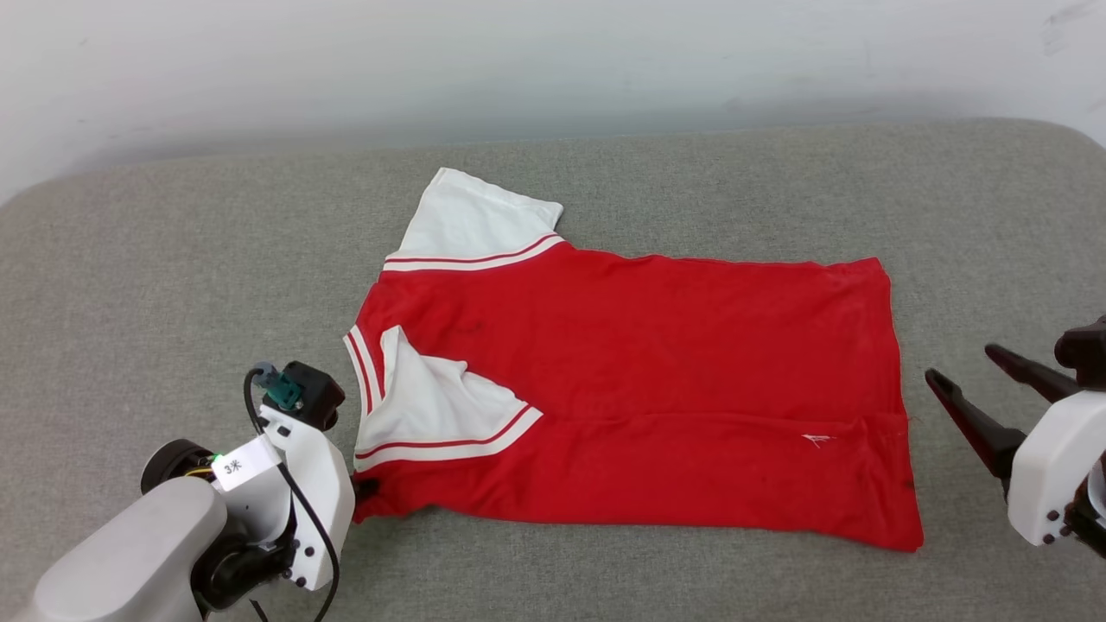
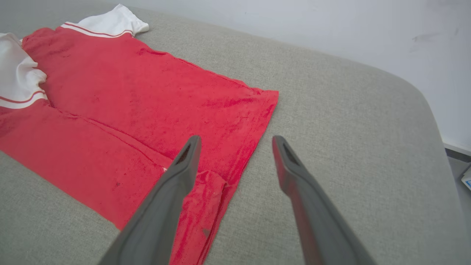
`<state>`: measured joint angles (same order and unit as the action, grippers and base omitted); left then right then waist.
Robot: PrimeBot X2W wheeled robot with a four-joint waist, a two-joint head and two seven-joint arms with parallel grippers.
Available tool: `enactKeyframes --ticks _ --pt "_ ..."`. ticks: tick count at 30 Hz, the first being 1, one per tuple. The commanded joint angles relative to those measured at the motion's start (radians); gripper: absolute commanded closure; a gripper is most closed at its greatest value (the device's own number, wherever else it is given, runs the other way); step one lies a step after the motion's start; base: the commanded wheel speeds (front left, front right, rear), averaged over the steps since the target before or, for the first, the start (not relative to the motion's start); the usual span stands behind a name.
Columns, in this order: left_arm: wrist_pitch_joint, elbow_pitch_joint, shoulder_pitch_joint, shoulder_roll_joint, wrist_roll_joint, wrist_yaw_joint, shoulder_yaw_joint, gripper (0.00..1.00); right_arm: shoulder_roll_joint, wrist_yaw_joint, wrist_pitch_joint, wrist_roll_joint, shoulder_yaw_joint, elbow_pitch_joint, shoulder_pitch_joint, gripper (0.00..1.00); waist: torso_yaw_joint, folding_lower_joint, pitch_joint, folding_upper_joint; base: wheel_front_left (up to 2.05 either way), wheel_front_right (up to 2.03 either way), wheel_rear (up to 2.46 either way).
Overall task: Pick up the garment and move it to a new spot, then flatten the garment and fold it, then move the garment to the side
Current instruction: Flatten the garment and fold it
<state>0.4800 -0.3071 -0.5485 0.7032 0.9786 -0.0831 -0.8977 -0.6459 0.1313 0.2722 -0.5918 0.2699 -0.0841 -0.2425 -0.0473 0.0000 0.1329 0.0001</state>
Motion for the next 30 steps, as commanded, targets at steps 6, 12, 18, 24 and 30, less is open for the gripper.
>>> enactKeyframes --ticks 6,12,18,24,30 --pt "-0.013 0.096 0.026 0.028 -0.017 0.039 0.005 1.0 -0.044 -0.001 0.246 -0.053 0.005 0.037 0.027 0.0 0.005 0.0 0.007 -0.0001 0.0 0.0 0.0" --pt "-0.012 0.146 0.022 0.033 -0.025 0.062 0.009 1.0 0.008 -0.001 0.347 -0.064 -0.008 0.01 0.052 0.0 0.012 0.0 0.026 -0.0001 0.0 0.0 0.0" --pt "-0.018 0.168 0.01 0.039 -0.027 0.074 0.018 1.0 0.064 -0.001 0.35 -0.049 0.006 -0.08 0.033 0.0 0.02 0.0 0.053 -0.0001 0.0 0.0 0.0" --pt "-0.028 0.169 0.01 0.034 -0.025 0.078 0.02 1.0 0.122 -0.001 0.331 -0.054 0.072 -0.194 0.032 0.0 0.029 0.0 0.077 -0.0001 0.0 0.0 0.0" --pt "-0.041 0.154 0.026 0.034 -0.016 0.08 0.023 1.0 0.15 0.001 0.275 -0.081 0.145 -0.277 0.025 0.0 0.026 0.0 0.08 -0.0001 0.0 0.0 0.0"
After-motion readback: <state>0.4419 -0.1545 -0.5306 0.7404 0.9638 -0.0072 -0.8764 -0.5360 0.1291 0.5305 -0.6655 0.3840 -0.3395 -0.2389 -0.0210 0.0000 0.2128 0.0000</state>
